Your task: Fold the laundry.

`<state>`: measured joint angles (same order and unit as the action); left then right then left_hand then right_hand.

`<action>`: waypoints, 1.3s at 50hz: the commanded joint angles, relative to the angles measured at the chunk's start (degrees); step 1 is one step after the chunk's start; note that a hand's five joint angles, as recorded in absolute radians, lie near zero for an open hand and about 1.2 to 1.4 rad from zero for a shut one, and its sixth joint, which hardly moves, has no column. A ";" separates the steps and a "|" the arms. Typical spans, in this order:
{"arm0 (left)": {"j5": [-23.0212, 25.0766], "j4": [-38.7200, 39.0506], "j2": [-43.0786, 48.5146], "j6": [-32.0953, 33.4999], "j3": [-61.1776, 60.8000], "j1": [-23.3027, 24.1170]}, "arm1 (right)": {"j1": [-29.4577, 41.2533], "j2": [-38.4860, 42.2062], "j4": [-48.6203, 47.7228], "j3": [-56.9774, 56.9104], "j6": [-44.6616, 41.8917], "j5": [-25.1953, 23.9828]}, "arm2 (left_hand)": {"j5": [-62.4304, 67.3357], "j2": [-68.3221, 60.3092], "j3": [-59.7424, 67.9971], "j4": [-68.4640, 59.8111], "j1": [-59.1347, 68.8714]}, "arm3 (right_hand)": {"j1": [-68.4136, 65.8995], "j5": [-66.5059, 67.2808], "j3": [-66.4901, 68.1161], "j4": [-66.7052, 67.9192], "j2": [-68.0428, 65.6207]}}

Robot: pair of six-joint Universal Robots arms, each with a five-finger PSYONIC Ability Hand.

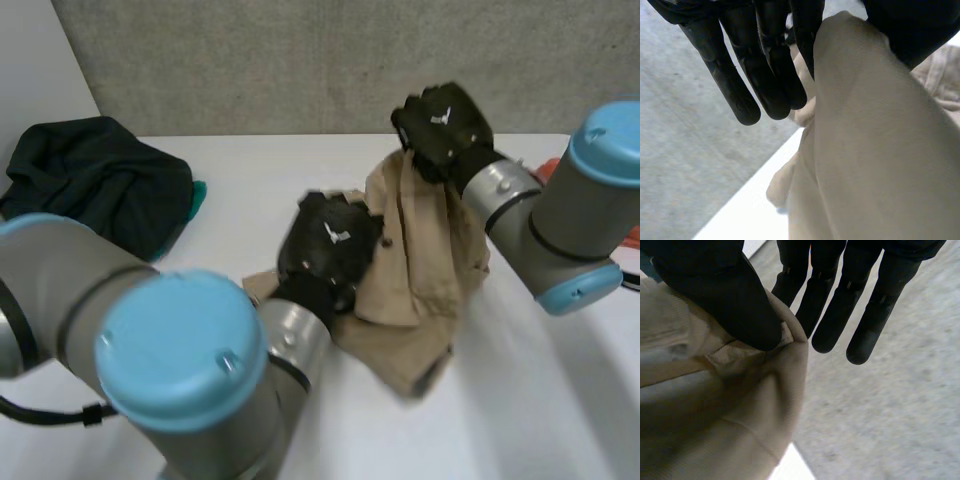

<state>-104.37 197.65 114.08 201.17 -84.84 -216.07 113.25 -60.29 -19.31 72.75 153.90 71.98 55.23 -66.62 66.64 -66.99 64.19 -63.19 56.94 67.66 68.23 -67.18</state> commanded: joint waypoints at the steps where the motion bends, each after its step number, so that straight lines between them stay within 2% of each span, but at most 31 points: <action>1: -0.30 -1.39 1.15 -2.45 -1.90 1.36 | -4.51 -0.97 2.60 9.86 0.08 -0.88 | -26.04 27.43 -27.45 27.80 -24.99 | 32.15 -35.90 -36.63 -37.19 36.15; 3: -0.31 -1.74 -0.86 -2.27 -3.13 0.92 | -8.11 -2.63 5.31 11.79 0.26 -0.62 | -34.77 36.17 -36.18 36.53 -33.73 | 42.30 -46.05 -46.78 -47.34 46.30; 6: -0.31 -1.83 -4.90 -2.09 -4.63 -0.66 | -10.41 -6.32 9.10 12.77 0.96 -0.70 | -43.39 44.78 -44.80 45.15 -42.35 | 43.85 -47.60 -48.32 -48.89 47.84; 10: 0.31 -1.75 -11.06 -2.36 -7.27 -4.35 | -12.69 -13.35 16.65 12.16 6.56 -0.70 | -45.25 46.65 -46.67 47.02 -44.21 | 46.04 -49.79 -50.52 -51.08 50.04; 14: 0.75 -1.66 -16.59 -2.53 -9.55 -8.39 | -13.93 -16.43 20.18 10.84 14.30 -0.27 | -47.44 48.84 -48.85 49.20 -46.40 | 45.53 -49.28 -50.01 -50.57 49.53; 18: 1.53 -1.83 -17.31 -2.53 -10.26 -12.16 | -14.10 -21.08 26.31 9.26 18.96 1.05 | -47.95 49.35 -49.36 49.71 -46.91 | 45.03 -48.78 -49.51 -50.07 49.03; 21: 3.03 -2.45 -17.22 -2.62 -10.26 -15.07 | -13.84 -21.45 30.37 7.59 20.47 1.49 | -47.95 49.35 -49.36 49.71 -46.91 | 45.03 -48.78 -49.51 -50.07 49.03; 26: 8.82 -4.64 -13.46 -3.76 -8.77 -21.13 | -13.23 -17.34 35.12 2.33 23.97 3.07 | -48.12 49.51 -49.53 49.88 -47.08 | 45.03 -48.78 -49.51 -50.07 49.03; 30: 12.69 -5.43 -8.45 -6.74 -5.00 -23.07 | -9.81 -12.23 36.45 -2.07 26.36 5.09 | -48.45 49.85 -49.87 50.21 -47.41 | 44.02 -47.77 -48.50 -49.06 48.02; 41: 14.98 -15.35 12.11 -8.33 11.25 -24.31 | 0.91 2.87 37.06 -11.65 25.14 14.67 | -49.13 50.52 -50.54 50.89 -48.09 | 42.35 -46.10 -46.82 -47.39 46.34; 44: 15.95 -17.47 14.85 -8.60 14.25 -25.01 | 2.41 6.40 36.98 -13.85 23.99 16.25 | -49.13 50.52 -50.54 50.89 -48.09 | 40.16 -43.91 -44.63 -45.20 44.15; 48: 17.10 -18.53 17.05 -9.21 16.63 -26.42 | 4.26 11.15 36.62 -16.84 21.27 19.24 | -48.63 50.02 -50.04 50.39 -47.58 | 31.94 -35.69 -36.42 -36.98 35.94; 52: 17.45 -18.44 17.14 -10.79 16.90 -26.77 | 5.84 12.91 36.19 -18.52 18.02 21.88 | -48.79 50.19 -50.20 50.55 -47.75 | -15.39 11.63 10.91 10.35 -11.39; 55: 17.71 -18.53 17.41 -12.55 16.90 -26.60 | 6.28 10.99 33.56 -17.91 16.00 22.41 | -48.96 50.35 -50.37 50.72 -47.92 | -16.81 13.06 12.34 11.77 -12.82; 60: 20.60 -18.53 18.63 -13.17 17.25 -26.07 | 6.38 -0.50 28.63 -11.69 12.05 21.45 | -48.96 50.35 -50.37 50.72 -47.92 | -16.81 13.06 12.34 11.77 -12.82; 65: 23.33 -18.62 19.78 -13.34 18.92 -25.89 | 6.72 -7.38 28.71 -5.87 7.12 19.52 | -48.96 50.35 -50.37 50.72 -47.92 | -16.81 13.06 12.34 11.77 -12.82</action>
<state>-84.41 179.04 132.50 188.04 -67.41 -242.34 119.81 -56.81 10.94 58.91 166.94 93.83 5.68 -16.64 16.42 -16.43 16.86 -63.73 55.28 66.57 68.41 -66.23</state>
